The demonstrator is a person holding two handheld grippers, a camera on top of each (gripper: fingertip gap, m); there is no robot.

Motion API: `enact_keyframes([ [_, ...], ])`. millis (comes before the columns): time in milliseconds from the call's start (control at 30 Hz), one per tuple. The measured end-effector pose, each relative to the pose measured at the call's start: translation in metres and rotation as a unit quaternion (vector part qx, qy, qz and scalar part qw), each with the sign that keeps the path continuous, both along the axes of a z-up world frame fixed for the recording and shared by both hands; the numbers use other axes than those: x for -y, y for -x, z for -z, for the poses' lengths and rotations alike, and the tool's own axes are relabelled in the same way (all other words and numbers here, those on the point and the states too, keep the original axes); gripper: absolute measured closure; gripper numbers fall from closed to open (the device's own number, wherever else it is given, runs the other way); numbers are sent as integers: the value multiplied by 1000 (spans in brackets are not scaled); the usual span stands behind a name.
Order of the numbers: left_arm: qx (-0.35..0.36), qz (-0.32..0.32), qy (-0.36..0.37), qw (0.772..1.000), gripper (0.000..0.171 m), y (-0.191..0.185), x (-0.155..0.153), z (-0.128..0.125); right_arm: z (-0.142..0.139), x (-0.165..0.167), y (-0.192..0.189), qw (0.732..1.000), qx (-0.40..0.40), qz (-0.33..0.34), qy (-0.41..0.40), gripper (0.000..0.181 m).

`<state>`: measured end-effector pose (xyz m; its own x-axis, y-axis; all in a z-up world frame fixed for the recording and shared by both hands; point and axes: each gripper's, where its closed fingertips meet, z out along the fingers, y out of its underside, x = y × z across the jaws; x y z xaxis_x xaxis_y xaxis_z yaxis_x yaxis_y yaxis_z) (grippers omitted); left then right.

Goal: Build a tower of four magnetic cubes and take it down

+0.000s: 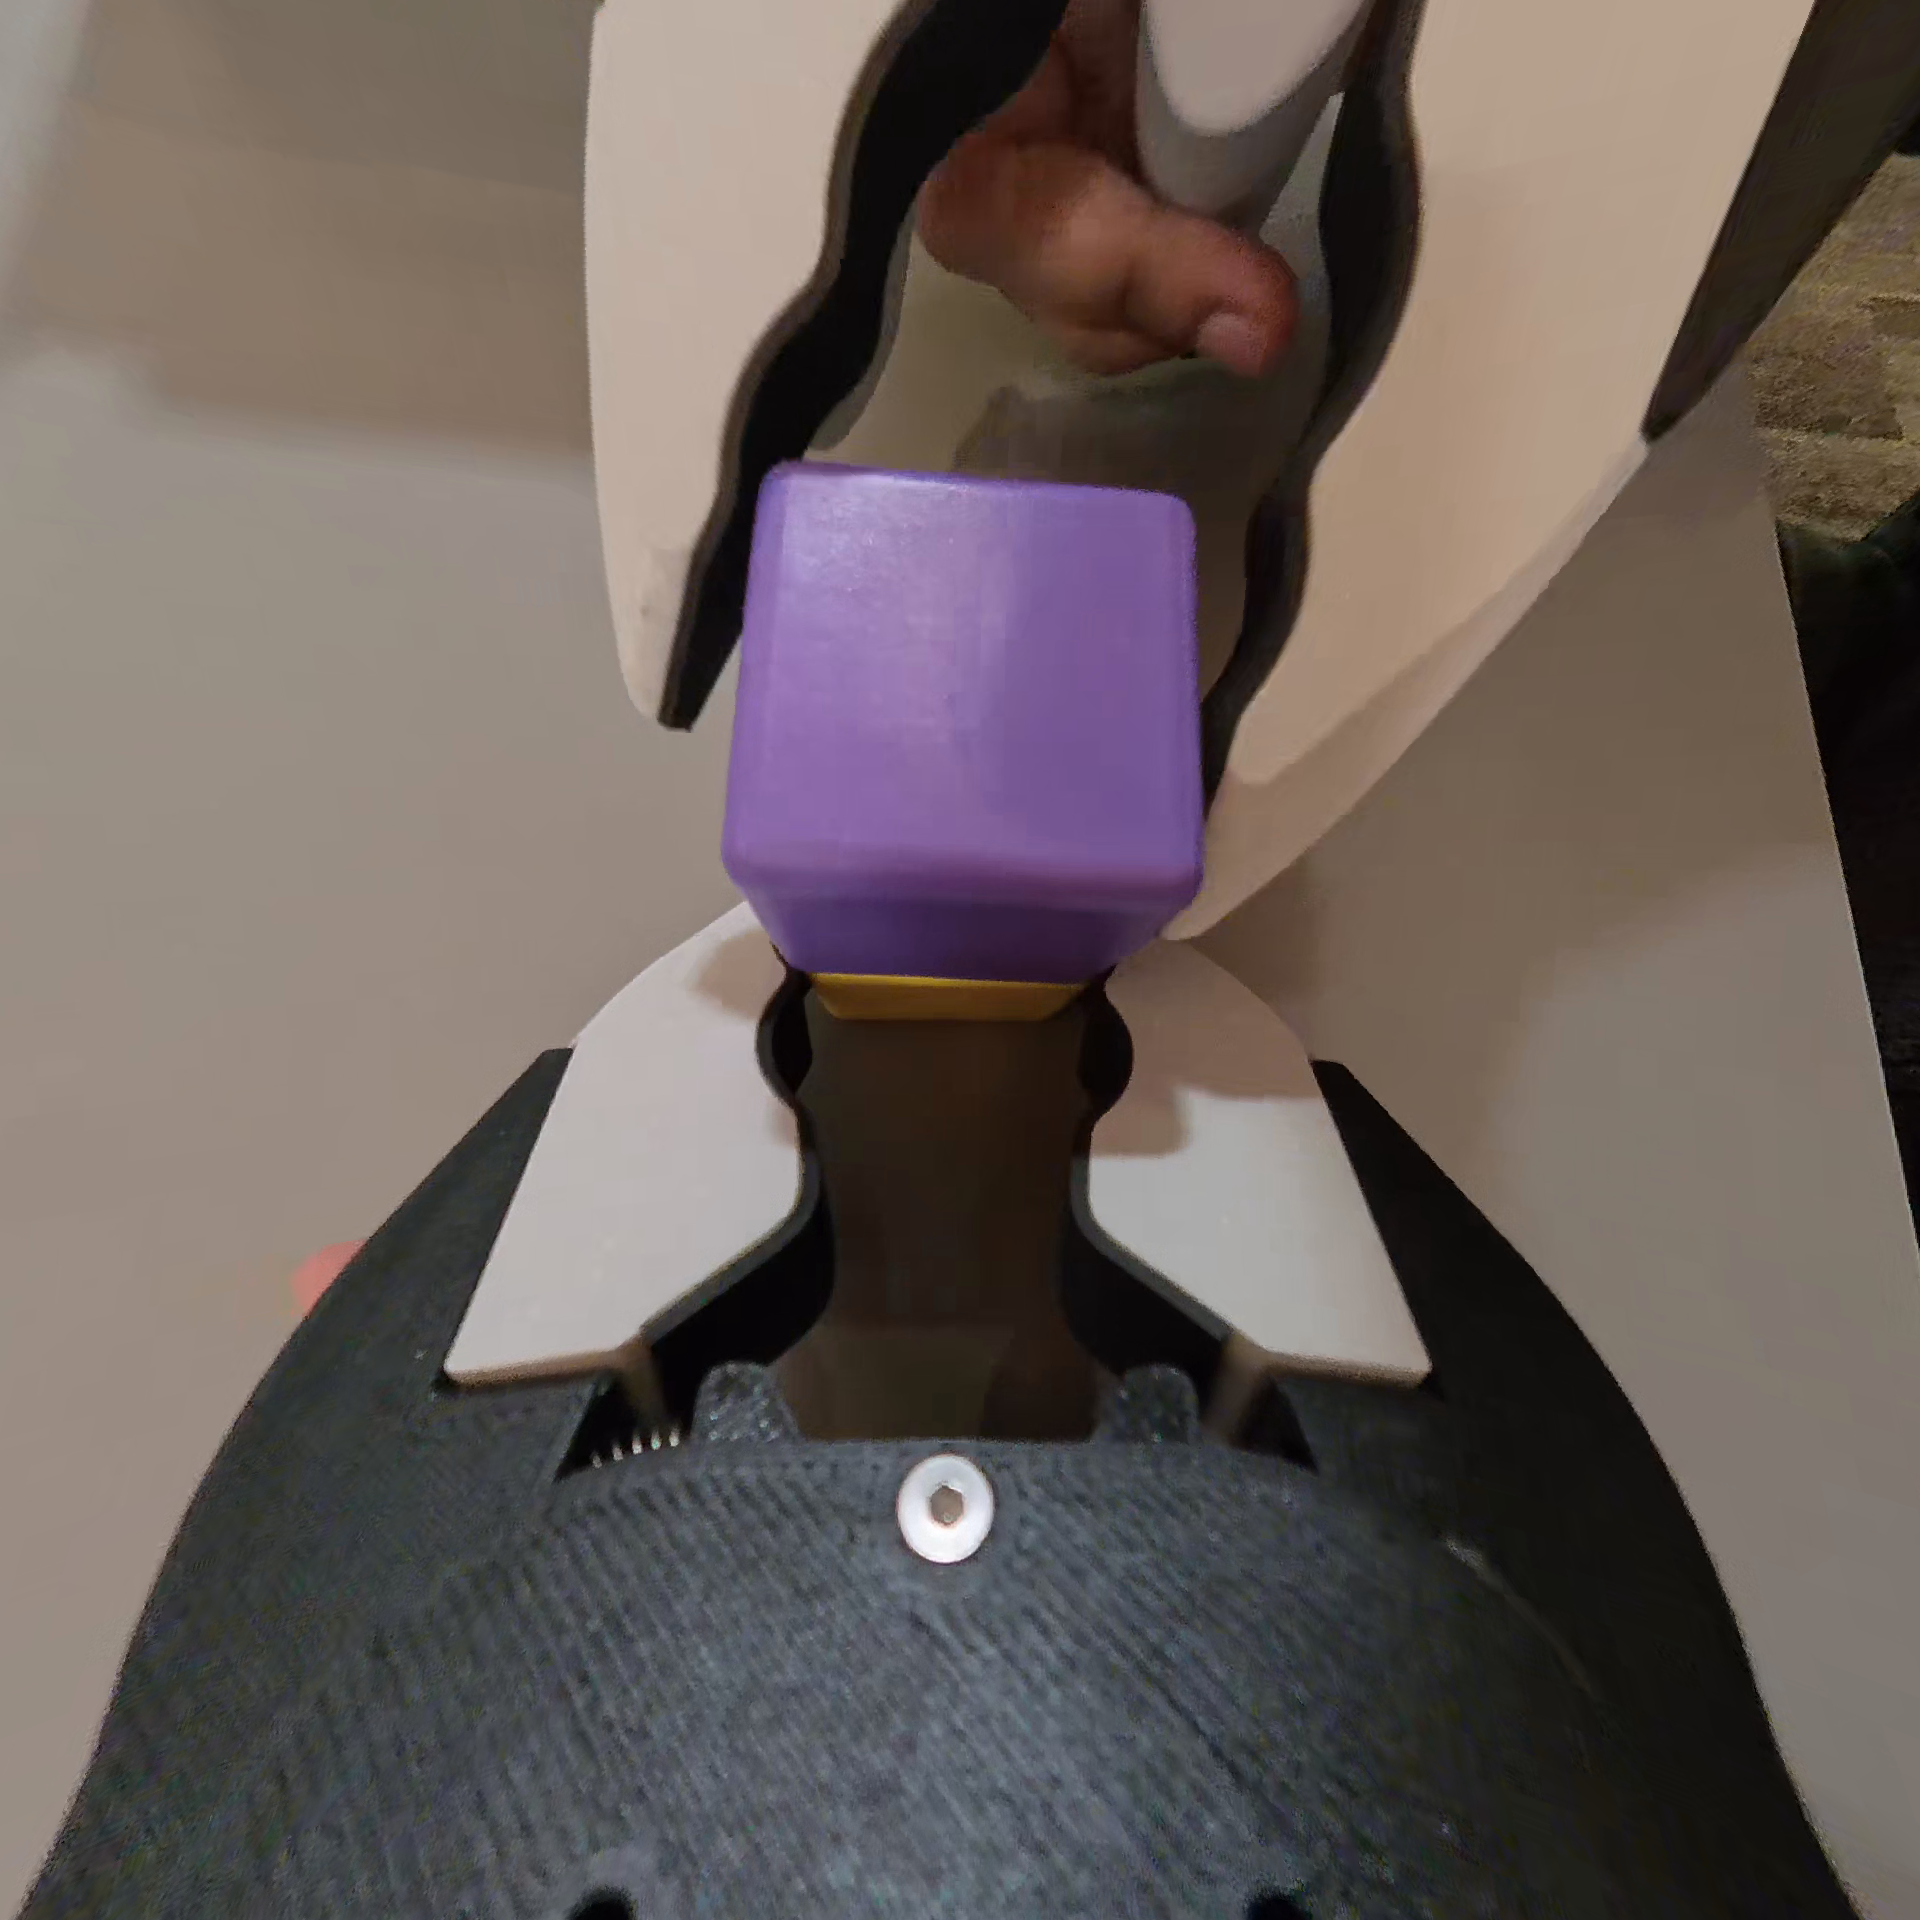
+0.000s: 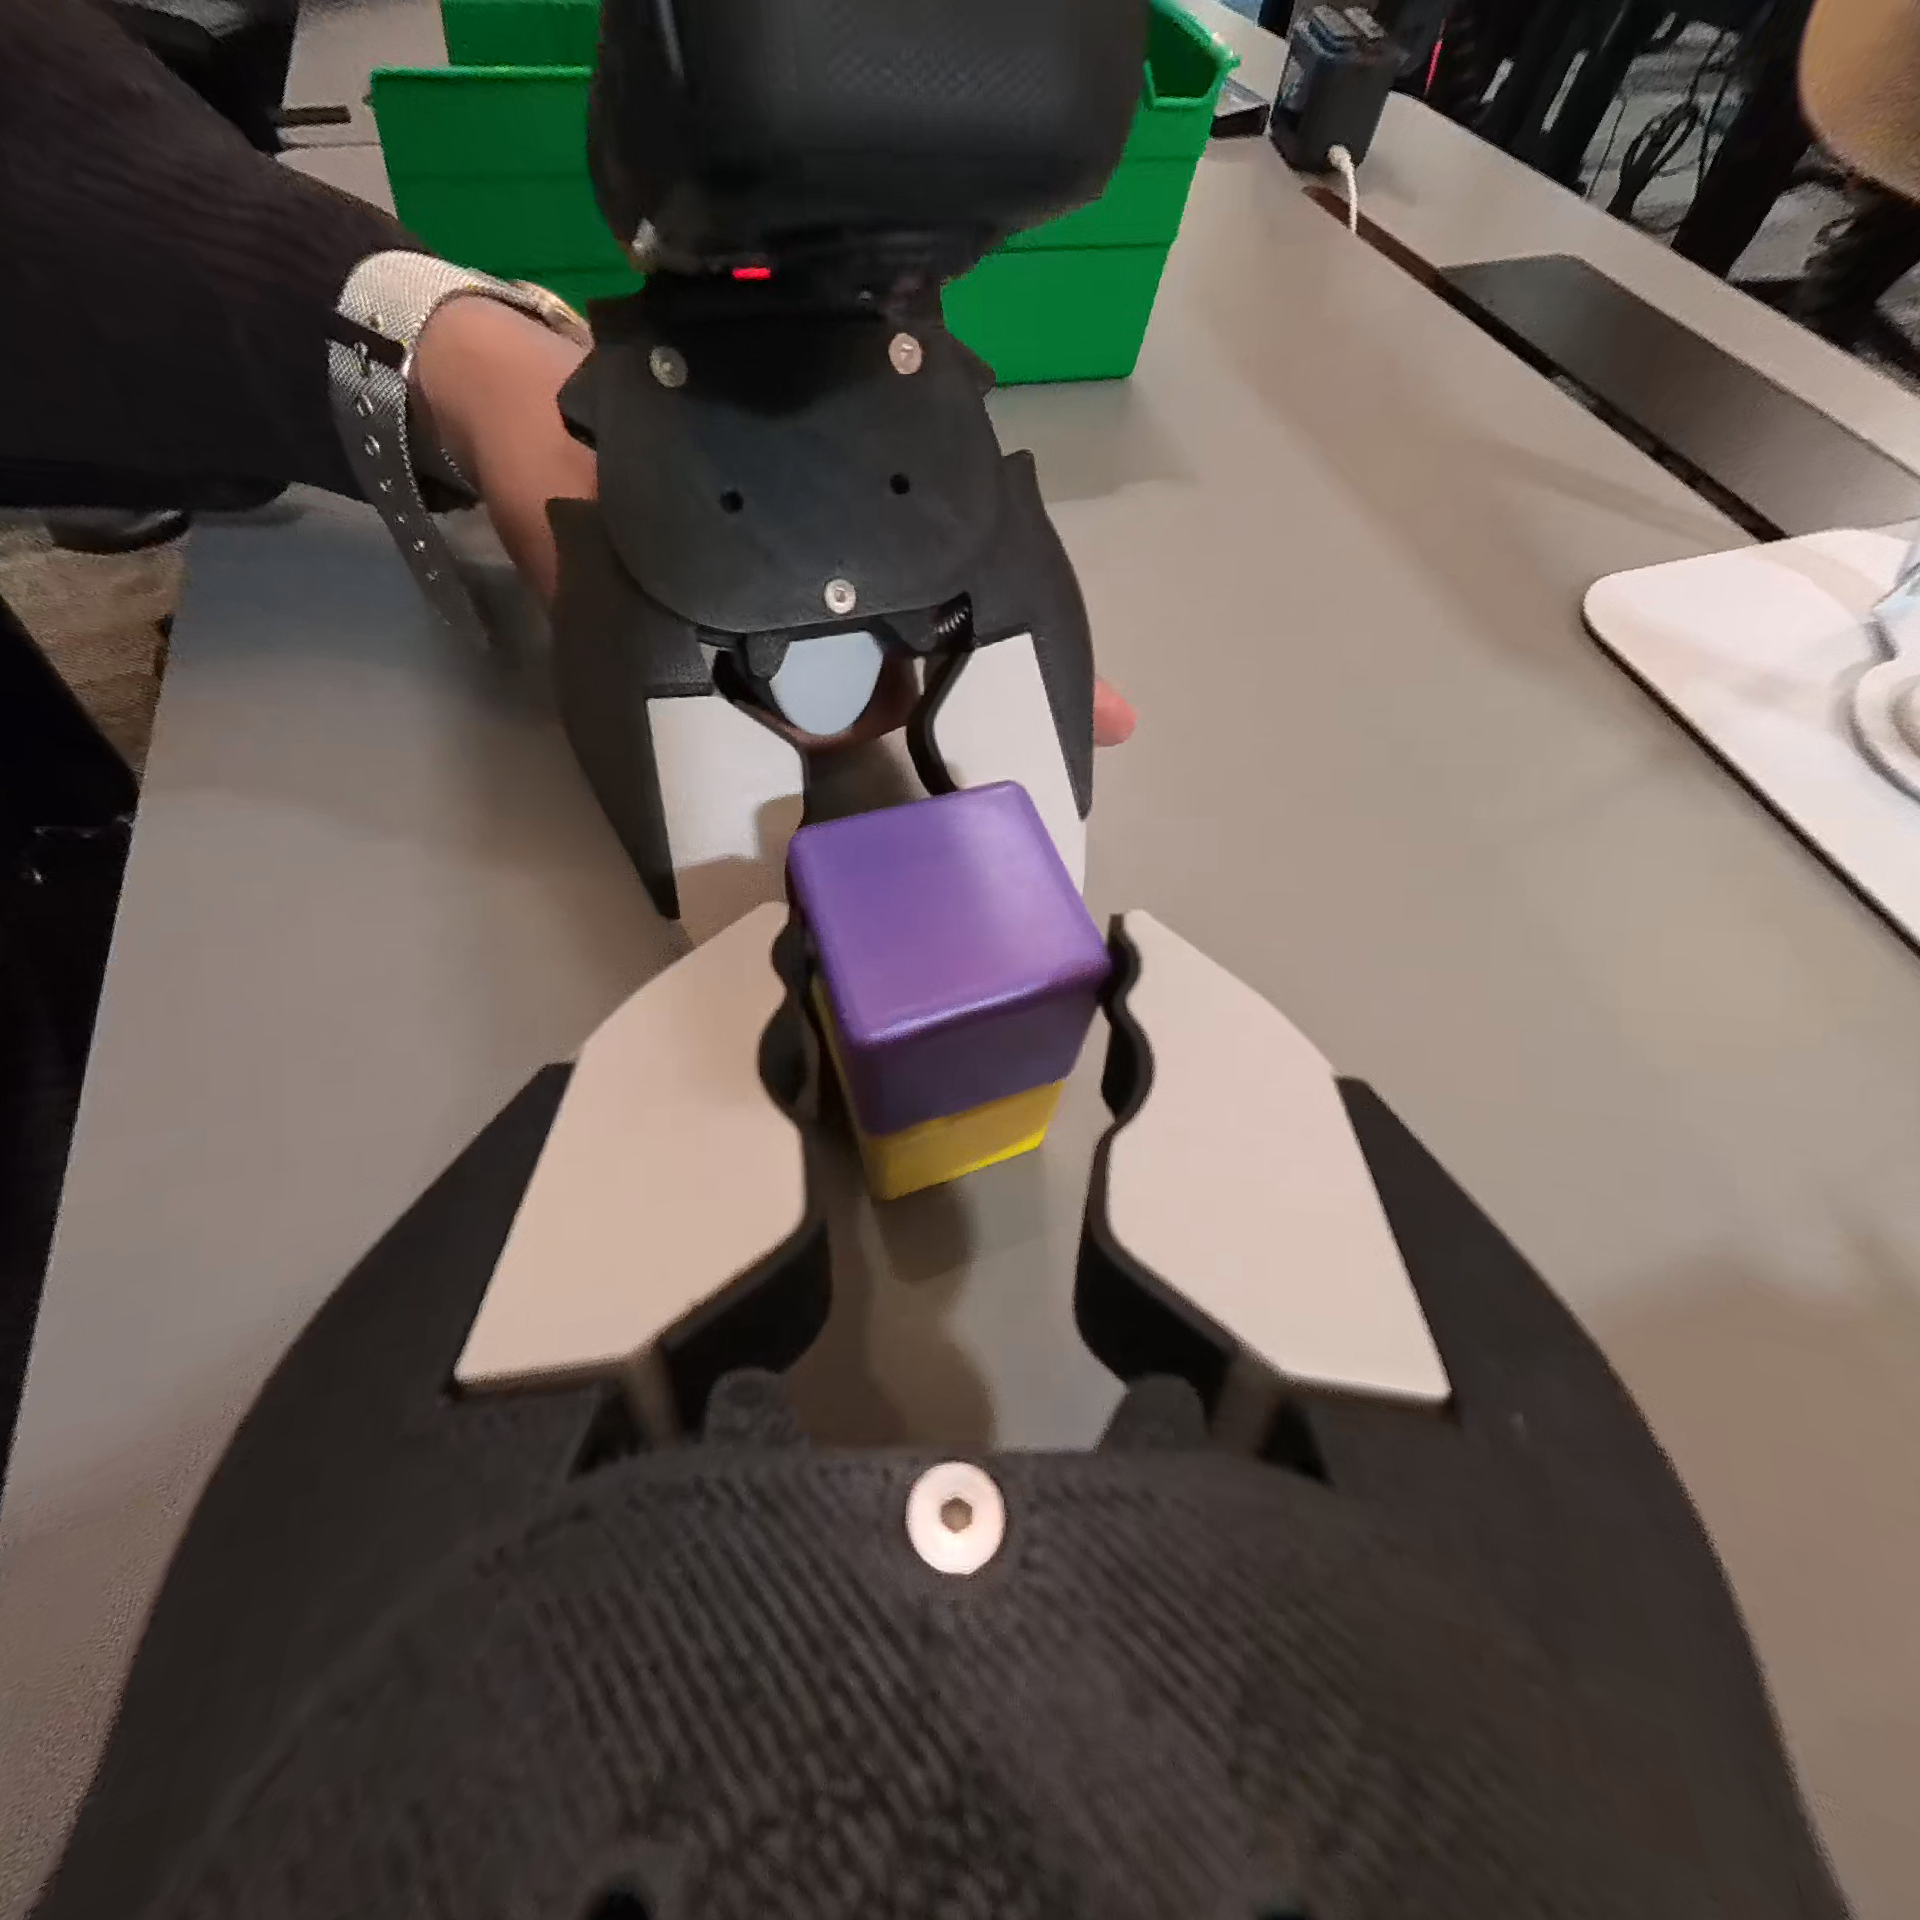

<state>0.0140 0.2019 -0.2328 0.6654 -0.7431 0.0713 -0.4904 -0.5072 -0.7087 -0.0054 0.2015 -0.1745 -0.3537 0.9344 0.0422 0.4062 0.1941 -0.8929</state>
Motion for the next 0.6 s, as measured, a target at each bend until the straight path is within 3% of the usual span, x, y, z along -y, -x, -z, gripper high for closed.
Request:
enact_keyframes([
  [167, -8, 0, -11, 1000, 121, 1, -1, -1, -2, -2, 1, 999, -18, 2, -44, 127],
  [300, -11, 3, -12, 1000, 121, 3, -1, 0, -10, -17, 3, 992, -38, 43, -113, 130],
  [500, -13, 1, -13, 1000, 122, 3, 0, 0, -53, -37, -4, 989, -73, 80, -101, 129],
  [600, -14, -8, -15, 1000, 122, 4, -2, 0, -74, -54, -20, 982, -56, 81, -161, 130],
])
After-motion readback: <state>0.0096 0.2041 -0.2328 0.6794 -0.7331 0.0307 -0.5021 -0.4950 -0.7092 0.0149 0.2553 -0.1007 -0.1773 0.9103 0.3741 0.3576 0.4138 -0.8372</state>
